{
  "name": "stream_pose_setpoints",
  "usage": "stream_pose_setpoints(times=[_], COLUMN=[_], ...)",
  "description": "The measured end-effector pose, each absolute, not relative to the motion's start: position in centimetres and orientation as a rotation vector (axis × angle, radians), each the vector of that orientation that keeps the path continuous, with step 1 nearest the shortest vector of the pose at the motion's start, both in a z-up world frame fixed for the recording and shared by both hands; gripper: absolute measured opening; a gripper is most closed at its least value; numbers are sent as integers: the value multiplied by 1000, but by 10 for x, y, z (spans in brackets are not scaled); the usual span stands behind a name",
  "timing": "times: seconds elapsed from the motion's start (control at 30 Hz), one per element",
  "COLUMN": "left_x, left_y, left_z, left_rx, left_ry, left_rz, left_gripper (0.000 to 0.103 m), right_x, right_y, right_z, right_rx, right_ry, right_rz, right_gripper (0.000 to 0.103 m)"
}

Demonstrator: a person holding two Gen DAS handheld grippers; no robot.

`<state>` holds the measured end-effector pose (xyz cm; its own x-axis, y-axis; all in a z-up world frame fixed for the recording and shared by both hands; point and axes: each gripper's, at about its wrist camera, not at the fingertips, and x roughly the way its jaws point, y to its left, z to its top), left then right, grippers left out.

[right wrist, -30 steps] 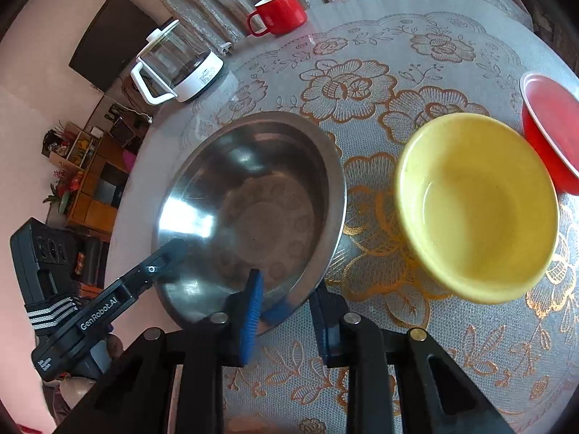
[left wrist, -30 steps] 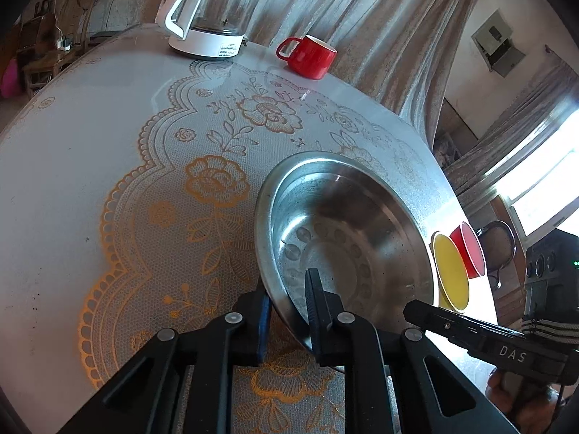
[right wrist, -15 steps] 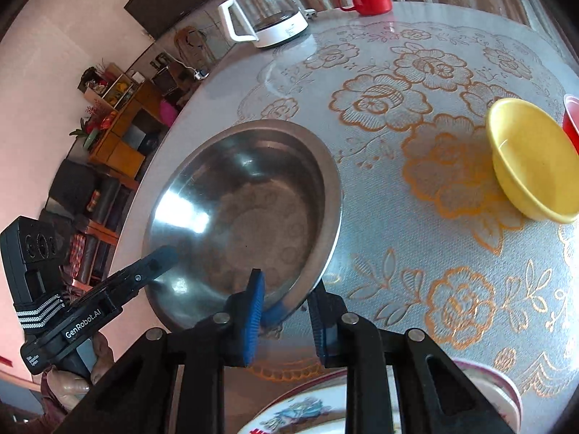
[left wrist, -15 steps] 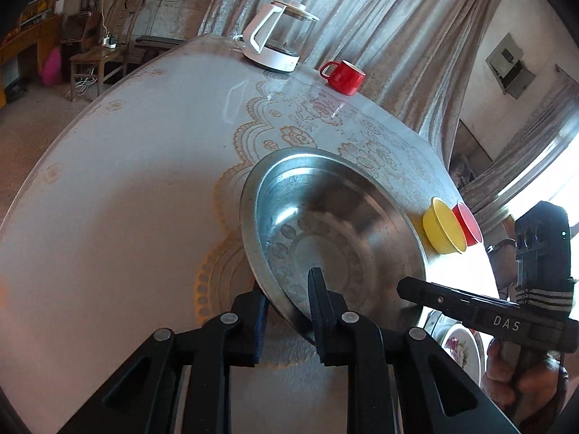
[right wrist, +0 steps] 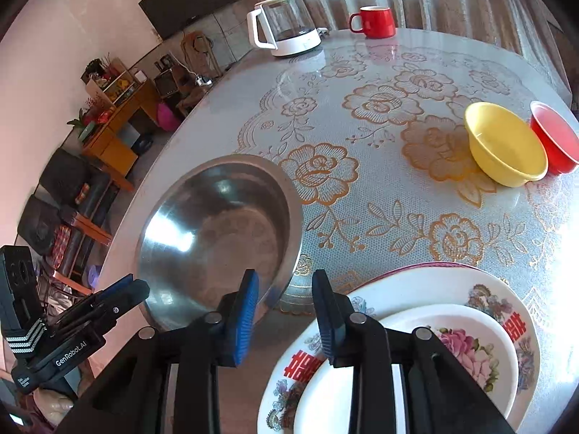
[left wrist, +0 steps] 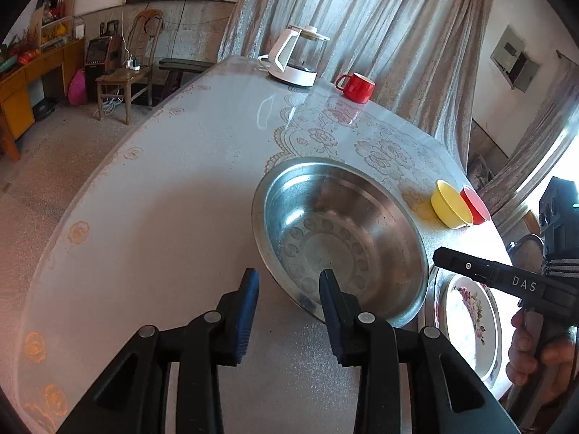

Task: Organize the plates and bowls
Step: 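Move both grippers to the yellow bowl and grip its rim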

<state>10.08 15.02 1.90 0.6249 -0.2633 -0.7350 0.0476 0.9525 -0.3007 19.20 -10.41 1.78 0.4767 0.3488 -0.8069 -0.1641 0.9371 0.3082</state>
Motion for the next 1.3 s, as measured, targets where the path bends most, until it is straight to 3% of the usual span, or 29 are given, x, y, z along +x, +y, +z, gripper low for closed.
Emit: stream_pose_setpoints(times=[0.23, 1.0, 1.3], left_x=[113, 257, 305], left_y=[120, -92, -140], left_z=[47, 43, 18], left_rx=[-220, -99, -130], left_ry=[804, 997, 1077], left_rz=[-246, -517, -540], left_gripper=[35, 34, 26], right_x=[190, 234, 272], right_y=[-139, -321, -342], right_z=[17, 18, 0], right_rx=[267, 537, 569], right_ry=[994, 831, 866], right_rz=[214, -50, -88], right_gripper=[30, 30, 27])
